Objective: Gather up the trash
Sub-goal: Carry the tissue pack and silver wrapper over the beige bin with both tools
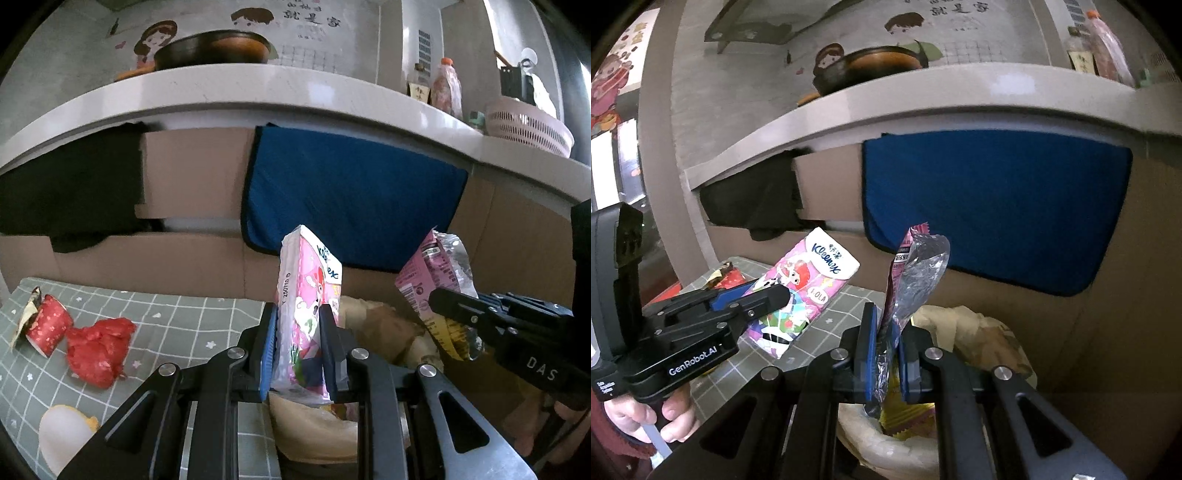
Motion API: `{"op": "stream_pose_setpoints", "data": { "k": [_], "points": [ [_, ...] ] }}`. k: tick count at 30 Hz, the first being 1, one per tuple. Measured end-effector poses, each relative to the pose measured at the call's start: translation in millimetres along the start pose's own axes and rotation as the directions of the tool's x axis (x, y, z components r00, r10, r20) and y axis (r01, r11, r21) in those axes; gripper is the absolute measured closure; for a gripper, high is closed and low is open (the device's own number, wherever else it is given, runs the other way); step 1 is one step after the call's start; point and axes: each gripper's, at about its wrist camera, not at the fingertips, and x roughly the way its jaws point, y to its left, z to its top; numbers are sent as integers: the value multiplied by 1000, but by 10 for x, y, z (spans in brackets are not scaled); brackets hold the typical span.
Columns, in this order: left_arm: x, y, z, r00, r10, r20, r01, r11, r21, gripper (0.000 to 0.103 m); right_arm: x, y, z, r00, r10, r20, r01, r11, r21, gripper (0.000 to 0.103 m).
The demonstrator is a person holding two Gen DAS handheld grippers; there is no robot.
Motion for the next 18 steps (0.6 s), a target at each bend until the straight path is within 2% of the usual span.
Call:
{"op": "stream_pose_setpoints", "data": {
  "k": [13, 18],
  "points": [
    [224, 16, -124, 998, 52, -39, -54, 997, -47, 81, 231, -192, -150, 999, -4, -42, 6, 999, 46, 93],
    [269, 13, -149, 998, 44, -47, -47, 996, -70, 80, 270, -230, -171, 999, -7, -50, 9, 998, 57, 93]
  ]
}}
